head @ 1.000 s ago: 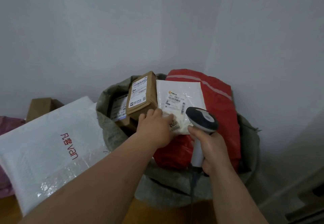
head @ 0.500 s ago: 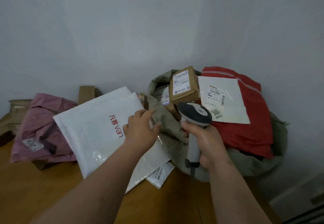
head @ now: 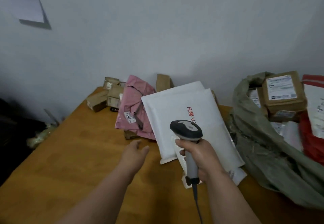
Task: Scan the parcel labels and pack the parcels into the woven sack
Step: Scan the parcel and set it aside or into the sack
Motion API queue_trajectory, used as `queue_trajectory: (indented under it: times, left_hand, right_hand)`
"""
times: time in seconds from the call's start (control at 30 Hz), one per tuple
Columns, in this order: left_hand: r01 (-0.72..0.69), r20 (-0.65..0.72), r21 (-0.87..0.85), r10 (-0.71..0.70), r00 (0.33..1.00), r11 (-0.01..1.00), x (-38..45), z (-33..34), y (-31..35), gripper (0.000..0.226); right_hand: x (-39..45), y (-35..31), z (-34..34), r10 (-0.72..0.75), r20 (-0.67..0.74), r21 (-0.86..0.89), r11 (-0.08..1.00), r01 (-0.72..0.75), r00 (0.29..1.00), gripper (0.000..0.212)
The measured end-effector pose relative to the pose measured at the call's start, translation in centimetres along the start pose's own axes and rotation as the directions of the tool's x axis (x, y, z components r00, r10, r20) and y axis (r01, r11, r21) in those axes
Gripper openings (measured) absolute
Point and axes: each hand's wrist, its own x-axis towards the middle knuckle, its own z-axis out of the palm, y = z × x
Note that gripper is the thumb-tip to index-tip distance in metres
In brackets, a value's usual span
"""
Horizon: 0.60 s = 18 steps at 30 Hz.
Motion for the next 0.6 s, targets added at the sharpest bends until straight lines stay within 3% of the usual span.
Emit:
queue_trajectory:
  times: [0.17, 0.37, 0.6]
  left_hand:
    - [0.073, -0.149, -0.163, -0.098, 0.984, 0.984, 3.7, -2.4, -0.6, 0.05]
    - [0.087, -0.317, -0.187, -0.144, 0.937, 0.978, 9.2, -4.9, -0.3, 0.065]
    - [0.129, -0.195, -0.241, -0.178, 0.964, 0.962, 14.1, -5.7, 0.7, 0.079]
  right_hand:
    - [3.8, 0.2, 3.3, 0.05, 0.069, -0.043, 0.998, -0.047, 0.996, 0.021]
    - [8.7, 0.1, 7.0, 0.113, 0.135, -0.036, 0.993, -0.109, 0.984, 0.028]
    - [11.0, 0.5, 10.0, 0.145, 0.129, -0.054, 0.989, -0.139, 0.981, 0.03]
